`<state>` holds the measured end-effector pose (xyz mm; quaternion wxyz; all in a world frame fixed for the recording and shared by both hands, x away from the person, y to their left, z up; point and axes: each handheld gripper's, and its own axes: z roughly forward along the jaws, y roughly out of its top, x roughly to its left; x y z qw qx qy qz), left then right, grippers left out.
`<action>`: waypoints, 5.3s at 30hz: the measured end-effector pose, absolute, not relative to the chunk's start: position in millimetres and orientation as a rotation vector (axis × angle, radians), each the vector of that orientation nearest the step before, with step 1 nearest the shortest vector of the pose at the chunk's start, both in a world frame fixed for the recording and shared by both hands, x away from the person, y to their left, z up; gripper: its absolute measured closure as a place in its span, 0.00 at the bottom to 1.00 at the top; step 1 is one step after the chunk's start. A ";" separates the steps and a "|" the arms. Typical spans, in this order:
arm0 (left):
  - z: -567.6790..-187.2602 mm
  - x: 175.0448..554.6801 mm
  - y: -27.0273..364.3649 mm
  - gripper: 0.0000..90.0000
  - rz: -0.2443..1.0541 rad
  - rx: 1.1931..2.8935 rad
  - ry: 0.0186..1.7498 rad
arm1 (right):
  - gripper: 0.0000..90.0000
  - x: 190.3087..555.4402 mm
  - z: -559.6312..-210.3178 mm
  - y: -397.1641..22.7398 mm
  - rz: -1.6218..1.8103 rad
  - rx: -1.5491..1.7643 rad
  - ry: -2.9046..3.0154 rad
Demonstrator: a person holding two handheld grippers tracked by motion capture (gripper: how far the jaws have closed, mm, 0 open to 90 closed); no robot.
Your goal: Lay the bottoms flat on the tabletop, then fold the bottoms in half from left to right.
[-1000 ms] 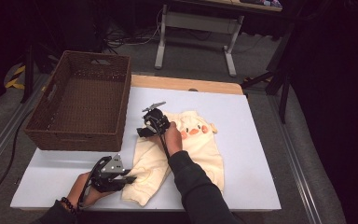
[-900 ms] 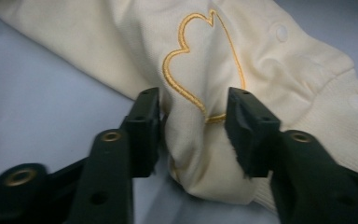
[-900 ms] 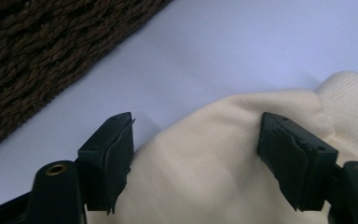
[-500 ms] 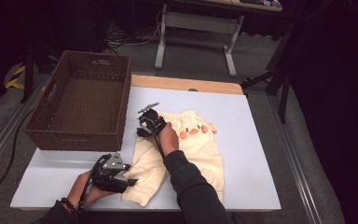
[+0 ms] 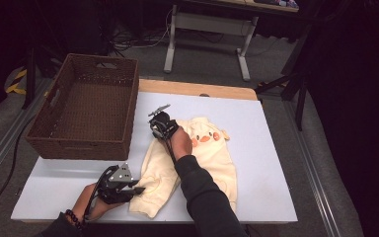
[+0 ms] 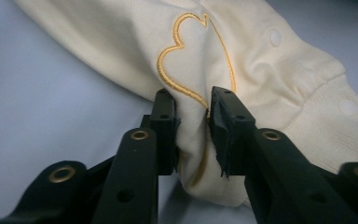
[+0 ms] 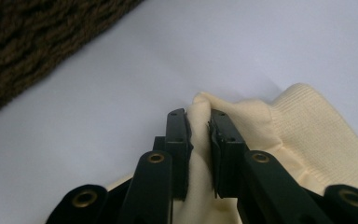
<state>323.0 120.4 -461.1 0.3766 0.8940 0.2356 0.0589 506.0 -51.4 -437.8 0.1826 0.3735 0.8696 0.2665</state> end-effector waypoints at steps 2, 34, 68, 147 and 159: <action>-460.9 325.5 121.2 0.86 0.173 2.281 0.605 | 0.89 508.1 -433.3 -52.5 0.781 1.055 2.436; -438.9 334.3 154.5 0.93 0.343 2.164 0.655 | 0.89 520.4 -375.5 -41.9 1.133 1.012 2.286; -398.5 328.9 94.9 0.93 0.327 2.089 0.433 | 0.89 500.5 -342.1 -118.1 1.201 1.041 2.184; -388.4 346.7 -11.9 0.63 0.242 2.059 0.324 | 0.75 495.4 -377.3 -240.5 1.069 1.141 2.117; -385.8 350.0 23.1 0.49 0.297 2.035 0.283 | 0.71 467.2 -381.6 -262.3 1.098 1.129 2.131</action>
